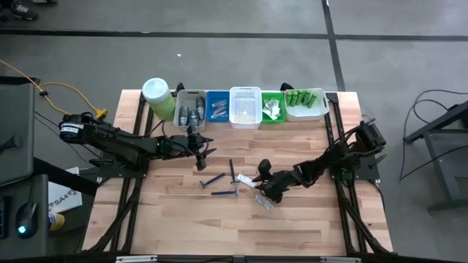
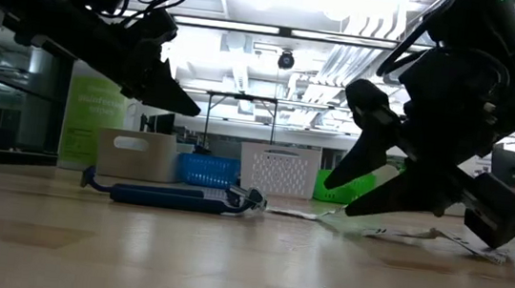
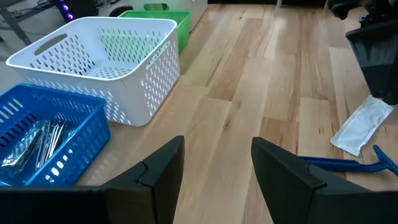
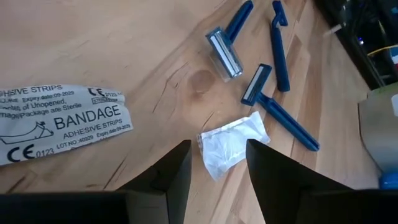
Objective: Pick & Place Travel size toiletries
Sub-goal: Put the top white bandage pack into the green bin
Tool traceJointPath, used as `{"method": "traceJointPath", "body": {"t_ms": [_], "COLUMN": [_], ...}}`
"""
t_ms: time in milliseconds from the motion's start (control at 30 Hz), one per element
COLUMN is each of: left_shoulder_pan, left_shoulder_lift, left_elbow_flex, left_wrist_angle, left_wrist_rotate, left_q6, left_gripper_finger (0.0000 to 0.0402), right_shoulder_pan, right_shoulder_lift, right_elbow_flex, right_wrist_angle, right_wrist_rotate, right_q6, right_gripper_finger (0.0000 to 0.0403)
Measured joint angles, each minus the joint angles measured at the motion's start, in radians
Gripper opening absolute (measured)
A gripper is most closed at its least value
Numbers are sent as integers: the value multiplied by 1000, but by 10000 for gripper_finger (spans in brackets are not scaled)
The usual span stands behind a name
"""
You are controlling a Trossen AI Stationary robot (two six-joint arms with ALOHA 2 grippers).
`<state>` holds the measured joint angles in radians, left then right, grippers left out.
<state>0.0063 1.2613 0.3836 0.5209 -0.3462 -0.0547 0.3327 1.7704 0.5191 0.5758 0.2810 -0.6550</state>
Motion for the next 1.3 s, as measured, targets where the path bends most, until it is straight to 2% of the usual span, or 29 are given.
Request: {"method": "traceJointPath", "body": {"t_ms": [367, 700, 900, 967, 1133, 1300], "left_shoulder_pan": [0, 0, 0, 0, 0, 0], "left_shoulder_lift": [0, 0, 0, 0, 0, 0], "left_elbow_flex": [0, 0, 0, 0, 0, 0], "left_wrist_angle": [-2, -22, -23, -23, -23, -23], "left_wrist_rotate": [0, 0, 0, 0, 0, 1], "left_q6": [0, 0, 1, 1, 5, 5], "left_gripper_finger": [186, 186, 186, 186, 186, 186], "right_shoulder_pan": [-34, -38, -30, -20, -5, 0], "right_shoulder_lift": [1, 0, -1, -1, 1, 3], "right_elbow_flex": [-1, 0, 1, 22, 137, 179], "right_wrist_angle": [-16, -14, -34, -77, -372, -414], "right_wrist_rotate": [-25, -52, -19, 12, 21, 24], "right_q6": [-83, -240, -267, -269, -259, -255], "right_gripper_finger": [146, 146, 146, 146, 146, 146]}}
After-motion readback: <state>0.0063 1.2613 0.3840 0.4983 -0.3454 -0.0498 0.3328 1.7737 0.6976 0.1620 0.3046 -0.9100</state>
